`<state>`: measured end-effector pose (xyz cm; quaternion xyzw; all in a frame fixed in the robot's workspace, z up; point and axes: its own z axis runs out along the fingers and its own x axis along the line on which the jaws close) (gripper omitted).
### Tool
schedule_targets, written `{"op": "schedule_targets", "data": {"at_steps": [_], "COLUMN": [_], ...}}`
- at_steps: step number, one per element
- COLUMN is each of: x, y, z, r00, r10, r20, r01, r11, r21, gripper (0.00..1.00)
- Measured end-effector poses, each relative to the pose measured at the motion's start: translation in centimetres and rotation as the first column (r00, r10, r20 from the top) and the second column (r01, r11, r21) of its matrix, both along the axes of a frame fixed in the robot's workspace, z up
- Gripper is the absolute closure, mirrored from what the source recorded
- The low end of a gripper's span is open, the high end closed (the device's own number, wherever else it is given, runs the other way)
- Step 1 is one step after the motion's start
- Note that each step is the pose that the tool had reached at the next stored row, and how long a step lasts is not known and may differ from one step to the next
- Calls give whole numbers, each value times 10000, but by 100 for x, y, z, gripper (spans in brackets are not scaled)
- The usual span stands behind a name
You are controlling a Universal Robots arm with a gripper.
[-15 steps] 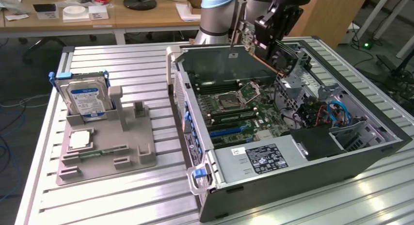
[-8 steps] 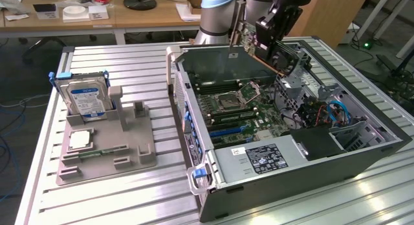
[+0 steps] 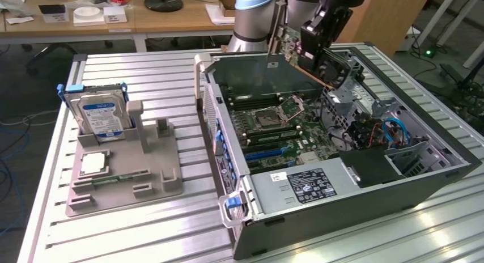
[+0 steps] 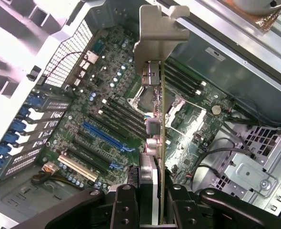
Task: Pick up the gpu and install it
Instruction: 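Insert the gpu into the slot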
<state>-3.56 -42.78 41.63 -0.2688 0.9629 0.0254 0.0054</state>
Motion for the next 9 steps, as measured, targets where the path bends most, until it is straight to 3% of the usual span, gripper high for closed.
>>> {"op": "schedule_targets", "data": {"at_steps": [9], "x": [0], "y": [-22], "z": [0], "r00": [9990], "r10": [443], "r20": [0], "r01": [-443], "r11": [9990], "r21": [-1], "gripper": [72]}}
